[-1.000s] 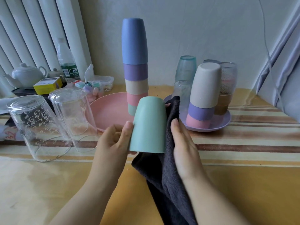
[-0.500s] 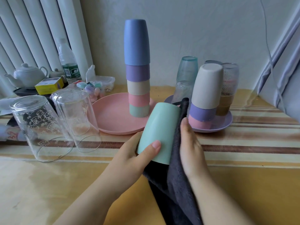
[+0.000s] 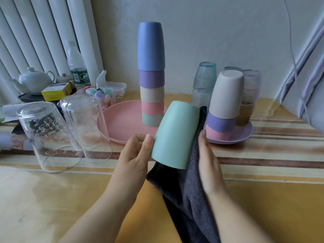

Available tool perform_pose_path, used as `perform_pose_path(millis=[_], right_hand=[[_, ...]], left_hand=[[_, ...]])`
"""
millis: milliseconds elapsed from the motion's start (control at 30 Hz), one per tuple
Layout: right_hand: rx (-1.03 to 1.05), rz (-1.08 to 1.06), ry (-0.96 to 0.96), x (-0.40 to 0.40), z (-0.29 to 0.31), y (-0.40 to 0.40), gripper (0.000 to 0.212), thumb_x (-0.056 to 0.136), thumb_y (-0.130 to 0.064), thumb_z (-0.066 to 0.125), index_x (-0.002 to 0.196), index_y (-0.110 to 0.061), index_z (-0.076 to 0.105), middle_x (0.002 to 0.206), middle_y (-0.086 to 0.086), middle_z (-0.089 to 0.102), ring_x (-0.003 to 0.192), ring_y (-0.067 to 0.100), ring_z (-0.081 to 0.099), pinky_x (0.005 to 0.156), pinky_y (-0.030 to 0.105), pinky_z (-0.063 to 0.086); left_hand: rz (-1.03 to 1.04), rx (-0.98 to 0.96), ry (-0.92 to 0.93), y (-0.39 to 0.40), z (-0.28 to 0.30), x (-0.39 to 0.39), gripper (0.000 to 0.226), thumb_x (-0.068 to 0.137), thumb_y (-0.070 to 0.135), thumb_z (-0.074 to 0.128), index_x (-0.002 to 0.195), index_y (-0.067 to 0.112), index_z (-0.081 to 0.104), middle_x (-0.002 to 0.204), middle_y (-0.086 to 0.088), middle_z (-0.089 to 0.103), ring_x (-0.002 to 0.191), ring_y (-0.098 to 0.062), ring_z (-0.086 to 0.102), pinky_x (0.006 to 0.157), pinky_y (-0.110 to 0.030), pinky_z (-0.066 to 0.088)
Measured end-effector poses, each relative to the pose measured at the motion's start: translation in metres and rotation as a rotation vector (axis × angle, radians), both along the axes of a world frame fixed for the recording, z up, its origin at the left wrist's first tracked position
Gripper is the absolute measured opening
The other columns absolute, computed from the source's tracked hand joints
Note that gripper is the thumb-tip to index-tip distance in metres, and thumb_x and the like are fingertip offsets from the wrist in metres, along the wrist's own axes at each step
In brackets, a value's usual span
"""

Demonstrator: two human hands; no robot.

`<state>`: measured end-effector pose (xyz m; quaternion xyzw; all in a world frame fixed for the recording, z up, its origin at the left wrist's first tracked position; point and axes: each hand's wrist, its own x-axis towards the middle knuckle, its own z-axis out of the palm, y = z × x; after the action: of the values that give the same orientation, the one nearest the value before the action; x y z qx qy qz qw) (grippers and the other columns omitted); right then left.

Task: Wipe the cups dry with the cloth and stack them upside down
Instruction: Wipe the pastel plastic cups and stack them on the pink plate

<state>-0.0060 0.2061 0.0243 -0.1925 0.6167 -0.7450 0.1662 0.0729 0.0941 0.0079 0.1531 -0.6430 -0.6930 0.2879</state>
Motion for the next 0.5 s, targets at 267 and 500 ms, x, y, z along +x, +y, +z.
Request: perform_pose_path(millis=[267, 500], right_hand=[[0.137, -0.041, 0.133, 0.005, -0.01, -0.007, 0.019, 0.099, -0.032, 0.023, 0.114, -0.042, 0.019, 0.098, -0.043, 0.024, 0.084, -0.04, 0.018, 0.066, -0.016, 0.015], [-0.107, -0.062, -0.038, -0.018, 0.002, 0.01, 0.032, 0.099, -0.032, 0.034, 0.109, -0.02, 0.062, 0.122, -0.008, 0.061, 0.111, 0.005, 0.055, 0.097, 0.016, 0.042]], left_hand=[[-0.043, -0.286, -0.139, 0.008, -0.003, 0.005, 0.064, 0.062, 0.071, 0.06, 0.118, 0.038, 0.054, 0.1, 0.025, 0.067, 0.095, 0.007, 0.062, 0.072, -0.01, 0.045], [-0.417, -0.055, -0.193, 0.005, 0.009, 0.013, 0.033, 0.066, 0.053, 0.065, 0.094, 0.037, 0.073, 0.085, 0.013, 0.074, 0.078, -0.001, 0.068, 0.08, -0.024, 0.055]])
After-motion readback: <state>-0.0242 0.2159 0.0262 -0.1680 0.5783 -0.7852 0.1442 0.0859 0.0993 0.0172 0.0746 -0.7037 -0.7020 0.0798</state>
